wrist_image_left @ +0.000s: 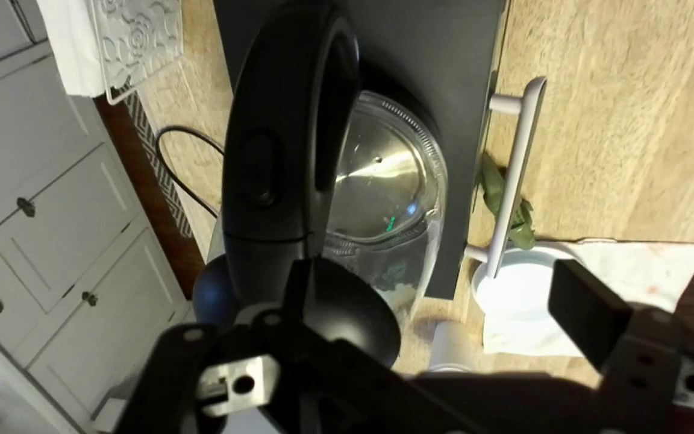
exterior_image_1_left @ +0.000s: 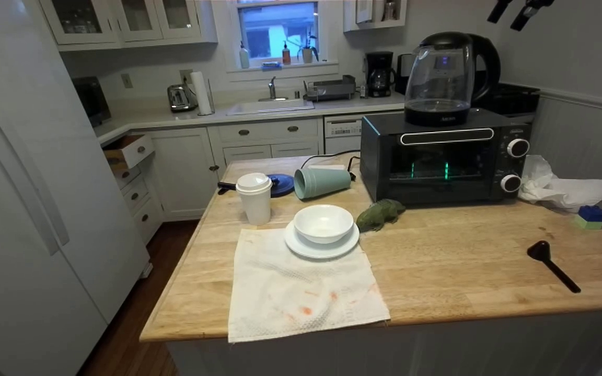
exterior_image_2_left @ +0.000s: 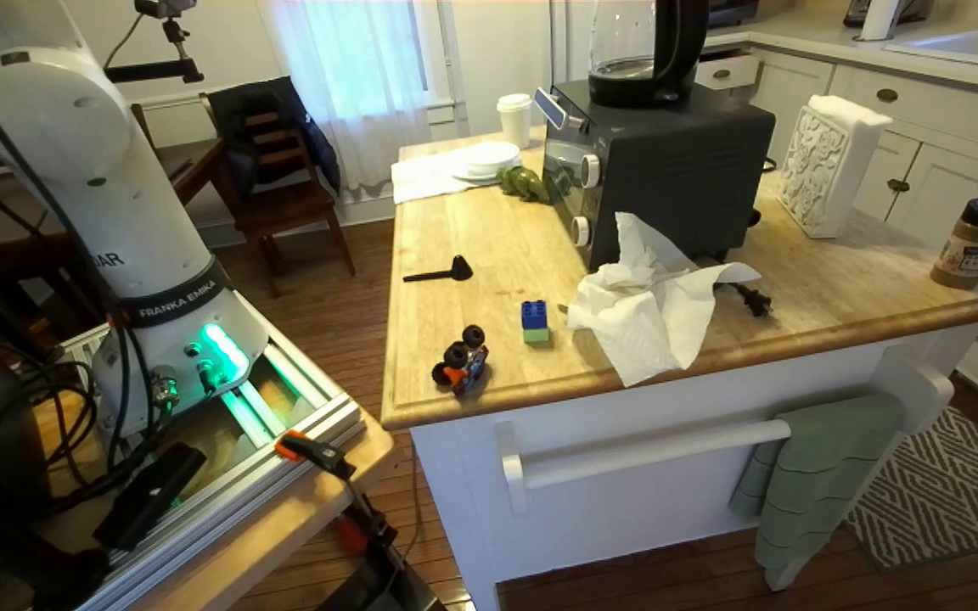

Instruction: Take the kettle off of the oven

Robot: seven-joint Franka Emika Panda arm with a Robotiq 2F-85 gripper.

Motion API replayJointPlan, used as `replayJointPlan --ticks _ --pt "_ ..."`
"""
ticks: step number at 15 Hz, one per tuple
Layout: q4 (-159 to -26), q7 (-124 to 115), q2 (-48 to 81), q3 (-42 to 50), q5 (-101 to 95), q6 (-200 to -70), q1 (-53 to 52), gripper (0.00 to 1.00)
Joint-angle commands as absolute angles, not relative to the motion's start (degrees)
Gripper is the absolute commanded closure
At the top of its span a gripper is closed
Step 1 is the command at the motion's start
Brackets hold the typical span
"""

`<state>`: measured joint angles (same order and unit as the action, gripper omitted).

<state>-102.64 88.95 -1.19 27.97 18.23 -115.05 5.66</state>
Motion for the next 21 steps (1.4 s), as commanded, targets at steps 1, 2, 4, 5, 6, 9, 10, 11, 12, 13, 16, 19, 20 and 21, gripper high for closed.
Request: replayJointPlan --ticks 1,2,4,5,6,9,10,11,12,13,16,19,20,21 --pt "-92.0 96.8 7.7 24.8 27.3 -107.9 12.5 0.00" --pt "-90.1 98.0 9.5 23.8 28.5 -106.4 14.3 0.00" --pt "-86.9 99.6 12.3 21.8 29.8 -104.8 17.4 0.00" --pt "-85.3 100.1 13.6 20.9 30.1 -103.9 18.9 0.00" --pt "-83.8 99.9 14.7 19.9 29.9 -102.6 20.3 0.00" --pt "-80.0 98.8 17.3 17.6 29.4 -99.1 23.3 0.00" --pt "-79.0 98.5 18.0 16.9 29.5 -98.0 24.2 0.00" --pt "-78.1 98.2 18.6 16.2 29.5 -96.8 24.9 0.00" --pt "-77.3 97.3 19.0 15.7 29.2 -95.8 25.3 0.00" --pt "-76.6 97.1 19.4 15.2 29.3 -94.5 25.8 0.05" --pt "-75.0 95.7 20.1 14.0 29.2 -92.5 26.7 0.05" --pt "-74.8 94.8 20.5 13.4 29.7 -94.0 27.2 0.00" --pt "-75.0 94.4 20.7 13.2 30.1 -95.2 27.3 0.01" --pt "-75.0 94.0 20.9 13.0 30.3 -95.9 27.3 0.00"
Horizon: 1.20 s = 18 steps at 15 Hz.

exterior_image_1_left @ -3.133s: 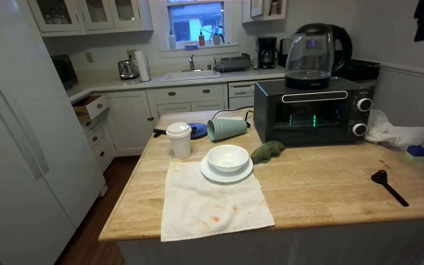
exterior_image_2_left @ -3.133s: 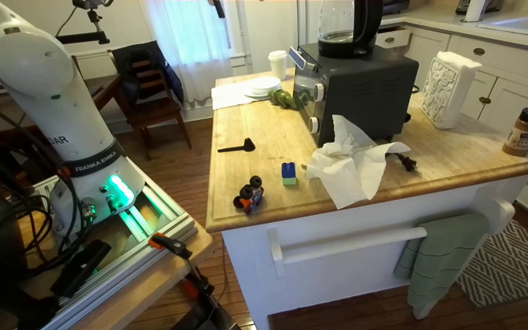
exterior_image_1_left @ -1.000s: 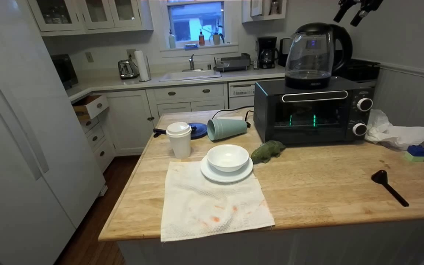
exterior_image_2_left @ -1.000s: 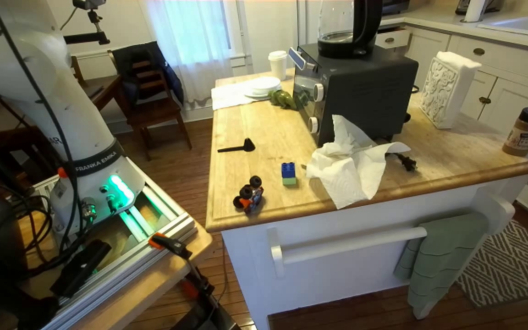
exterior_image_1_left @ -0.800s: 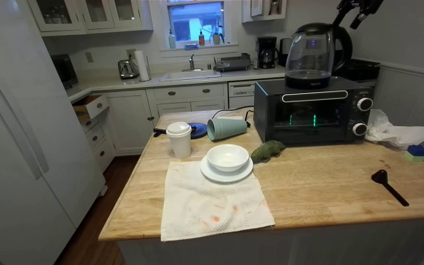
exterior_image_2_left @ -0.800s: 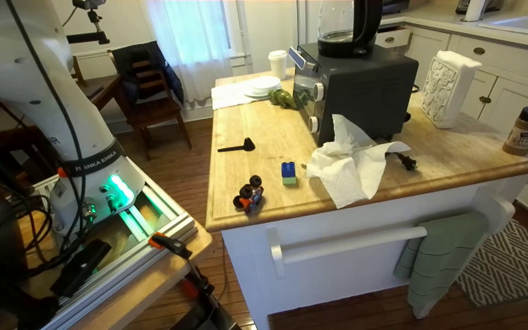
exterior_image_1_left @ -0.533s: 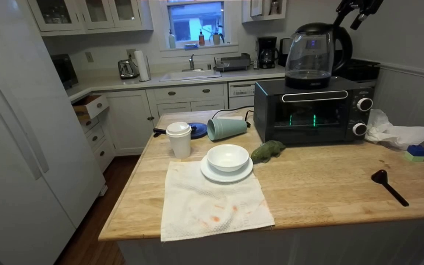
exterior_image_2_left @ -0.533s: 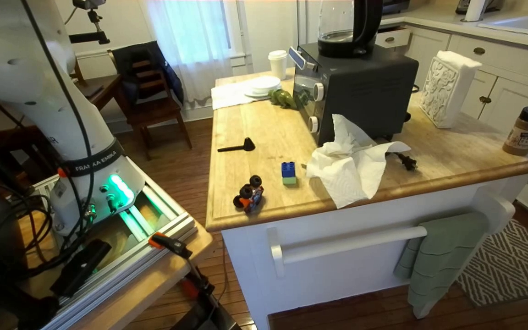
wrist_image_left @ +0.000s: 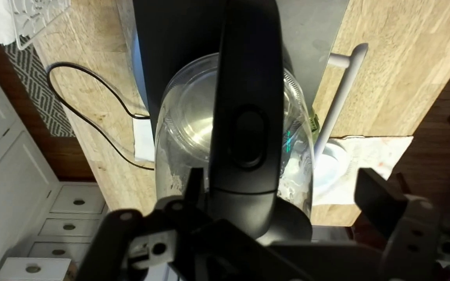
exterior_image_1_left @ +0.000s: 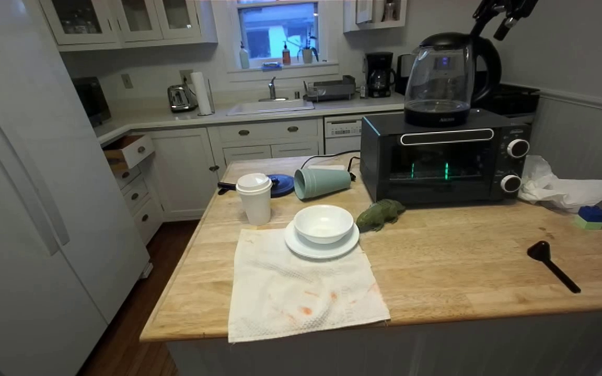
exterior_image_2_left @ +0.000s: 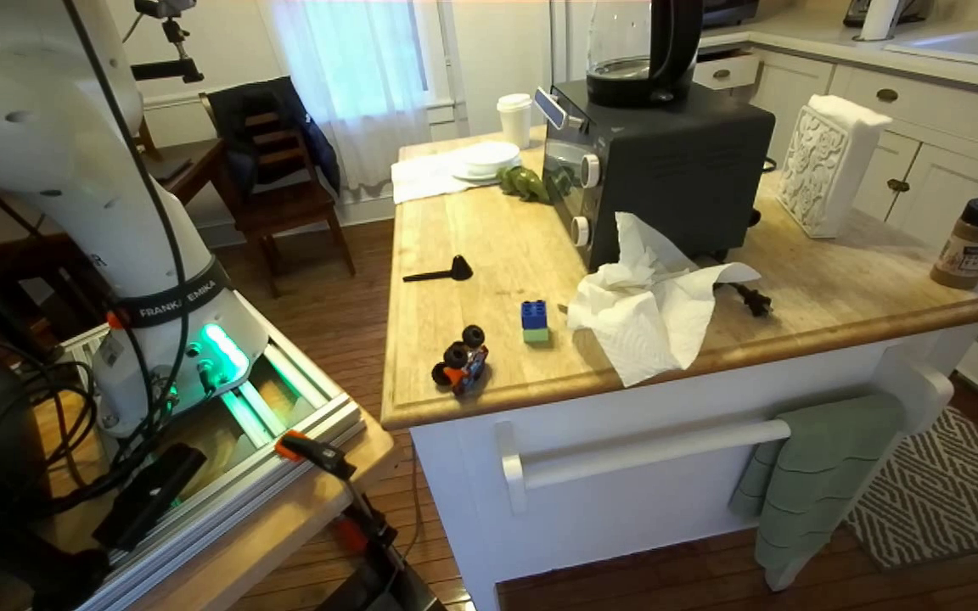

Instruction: Take the kettle off of the oven

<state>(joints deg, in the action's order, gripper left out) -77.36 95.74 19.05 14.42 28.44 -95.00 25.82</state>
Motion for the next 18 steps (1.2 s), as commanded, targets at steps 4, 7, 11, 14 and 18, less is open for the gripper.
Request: replayJointPlan --ticks 4,7,11,14,18 --pt "-76.3 93.0 21.2 13.9 29.9 -99.7 26.2 0.00" --pt "-76.6 92.7 21.6 13.9 29.6 -101.9 26.0 0.31" --pt "-76.9 91.9 22.1 13.9 29.0 -102.0 25.8 0.54" --pt "-77.0 91.1 22.0 13.9 29.3 -101.6 25.7 0.74" --pt "-76.0 87.3 20.4 12.3 29.4 -100.0 27.2 0.81"
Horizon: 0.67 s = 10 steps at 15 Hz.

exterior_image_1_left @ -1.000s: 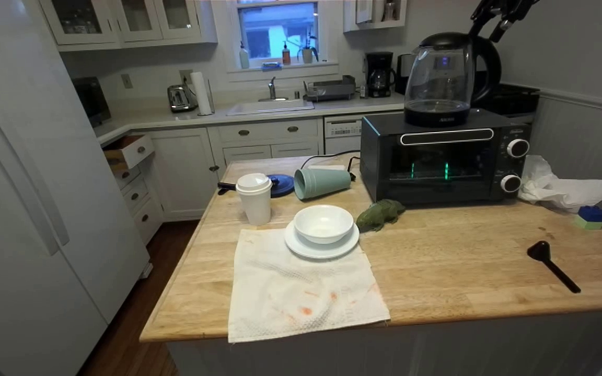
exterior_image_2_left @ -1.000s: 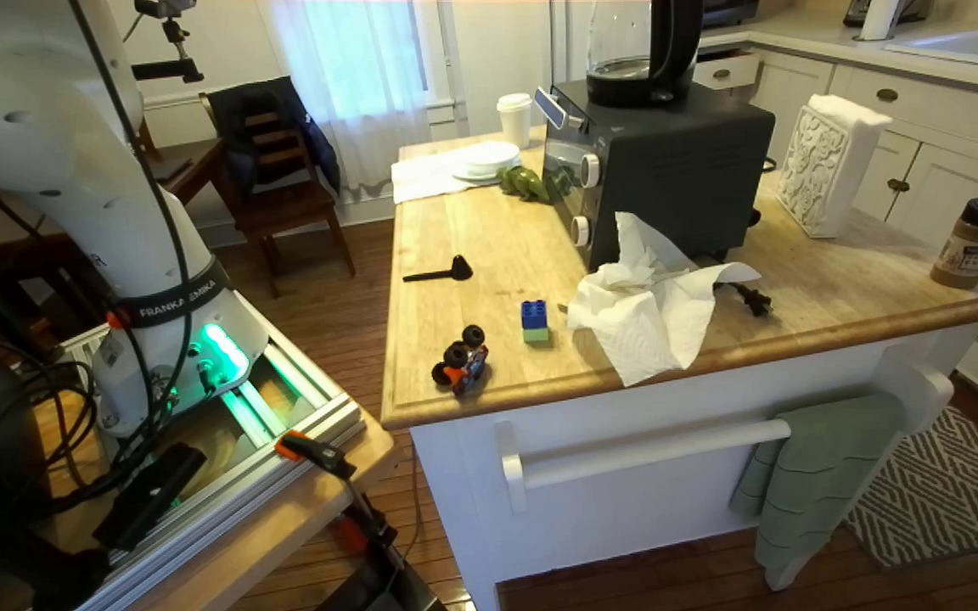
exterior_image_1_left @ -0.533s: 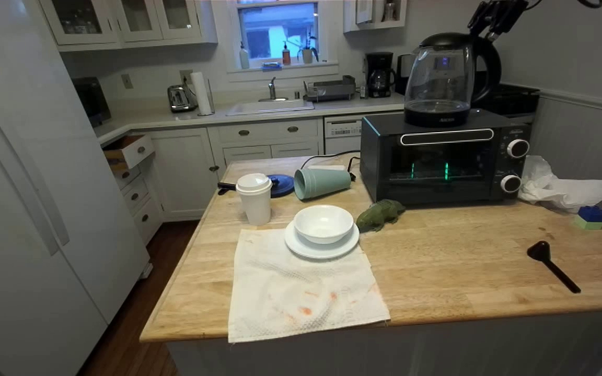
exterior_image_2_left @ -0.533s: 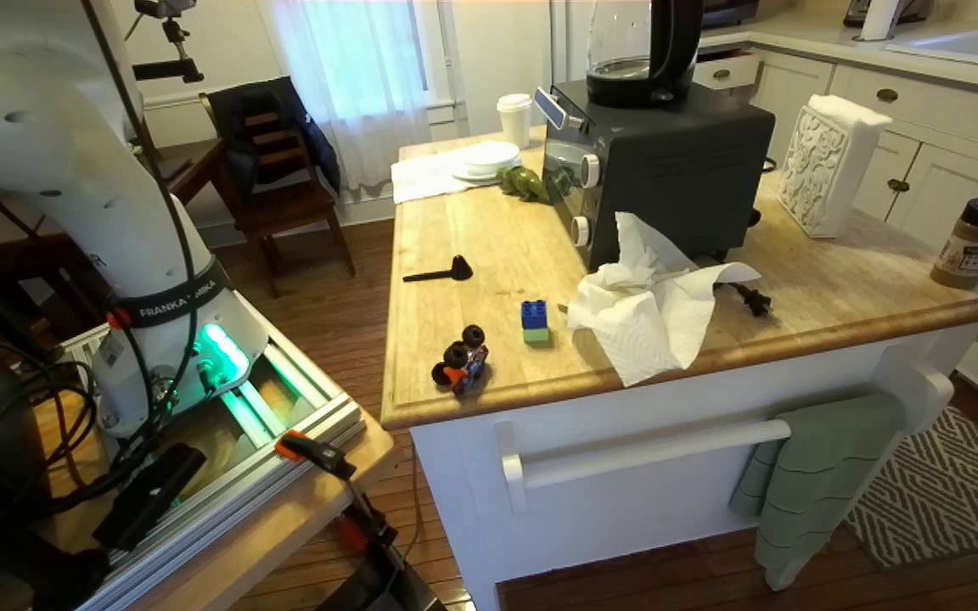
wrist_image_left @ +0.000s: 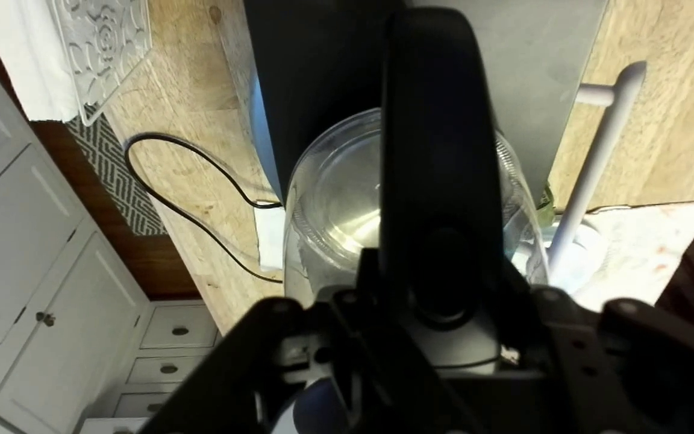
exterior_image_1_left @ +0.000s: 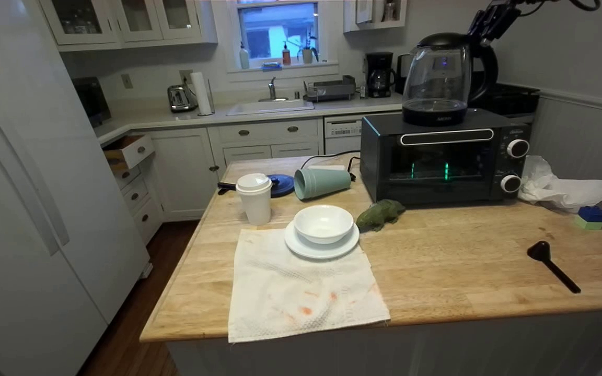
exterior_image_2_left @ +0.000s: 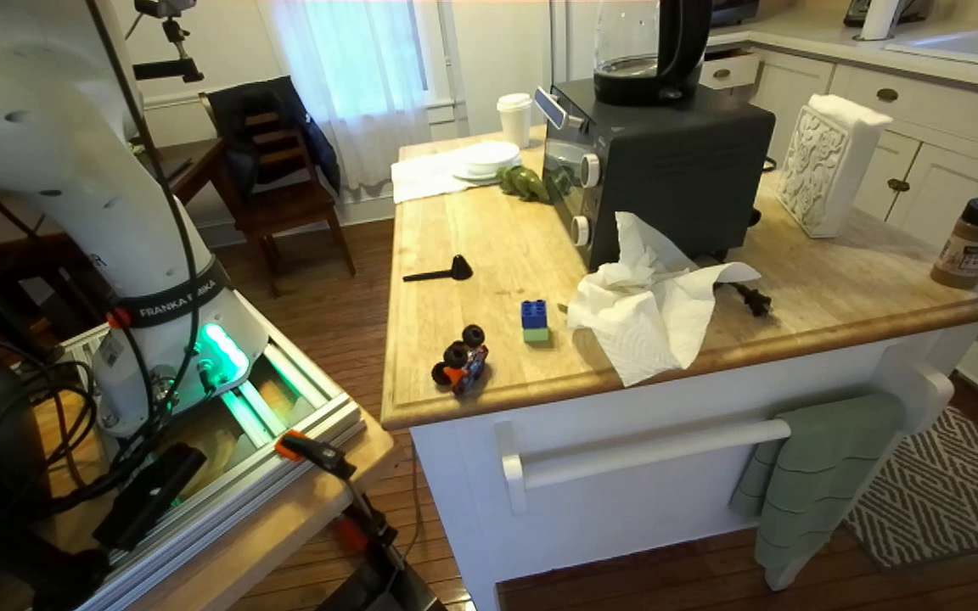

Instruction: Take the kettle off of the oven

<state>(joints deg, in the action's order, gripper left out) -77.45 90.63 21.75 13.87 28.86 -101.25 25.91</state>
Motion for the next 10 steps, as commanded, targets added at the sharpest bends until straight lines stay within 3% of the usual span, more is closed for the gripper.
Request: replayJointPlan --ticks 1,10 --pt "-75.8 86.6 20.1 12.1 29.8 -99.5 27.4 0.81" --pt "-74.9 80.3 17.3 12.4 35.3 -95.3 27.1 0.81"
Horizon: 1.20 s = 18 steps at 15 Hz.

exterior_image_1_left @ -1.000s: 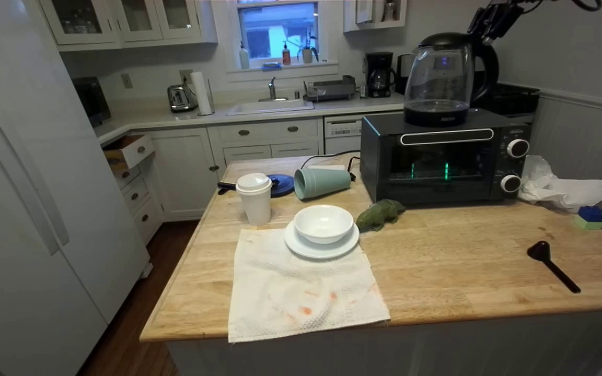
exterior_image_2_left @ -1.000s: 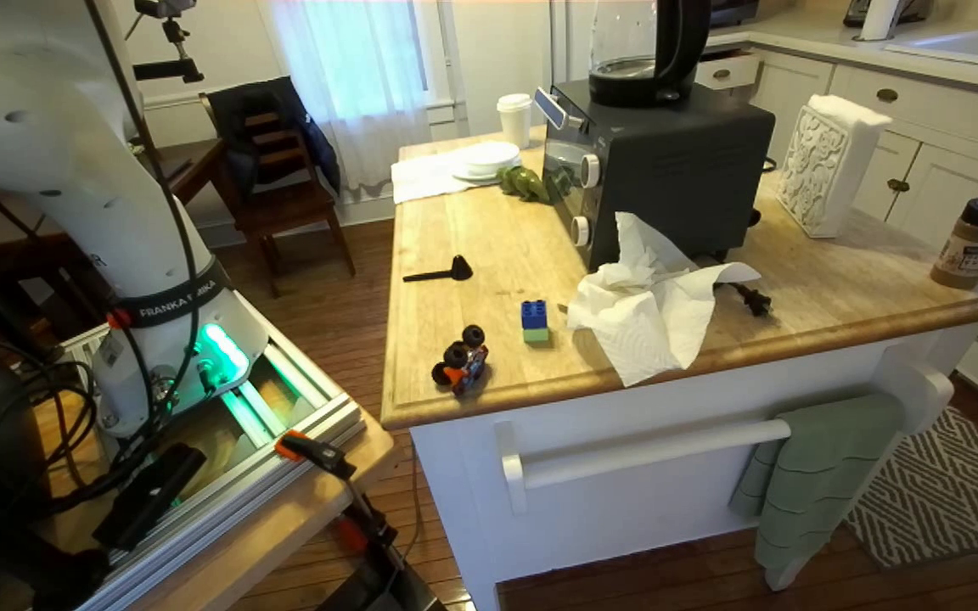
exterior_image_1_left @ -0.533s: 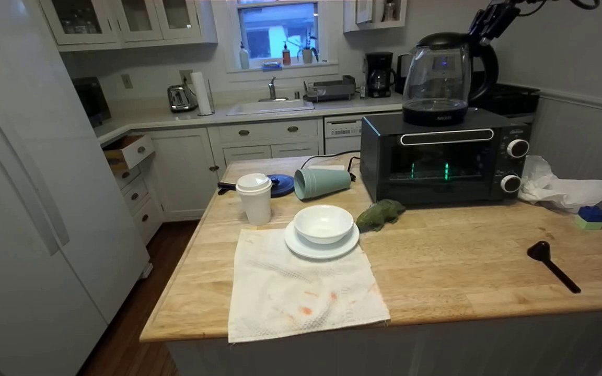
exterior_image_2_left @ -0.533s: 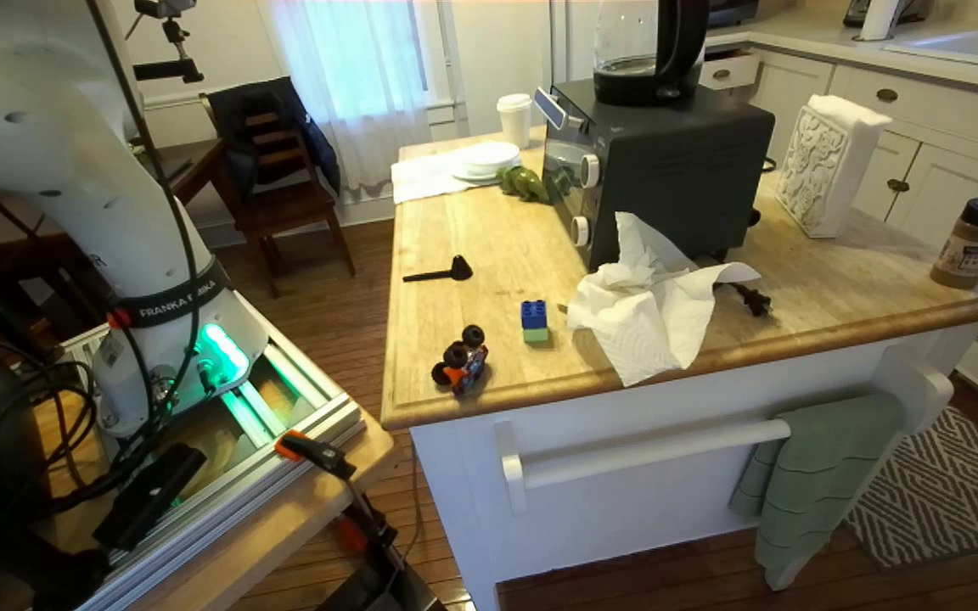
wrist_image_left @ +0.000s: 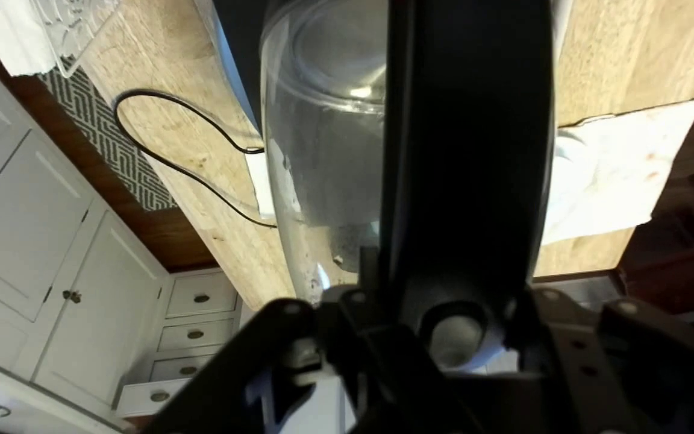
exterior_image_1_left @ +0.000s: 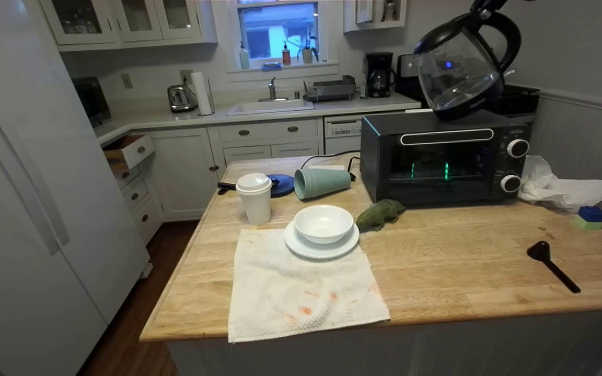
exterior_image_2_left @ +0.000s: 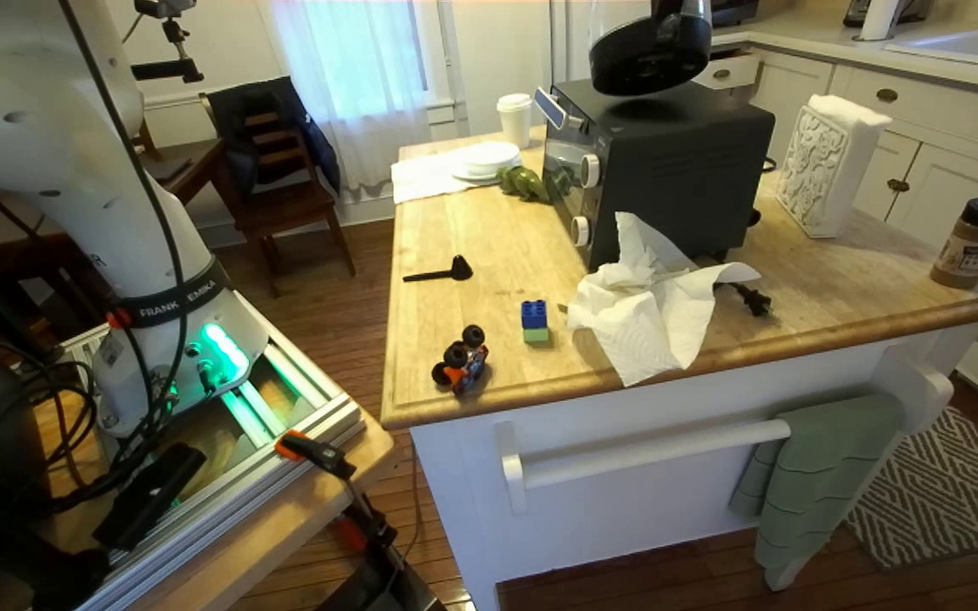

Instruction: Take the kettle off of the oven

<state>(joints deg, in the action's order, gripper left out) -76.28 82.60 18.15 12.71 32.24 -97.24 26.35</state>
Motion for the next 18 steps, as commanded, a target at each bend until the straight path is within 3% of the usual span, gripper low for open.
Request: replayJointPlan --ticks 1,18 --pt "-74.3 79.9 17.7 11.8 35.3 -94.8 27.8 0.81" --pt "-77.0 79.7 16.9 10.8 54.9 -102.9 27.1 0.81"
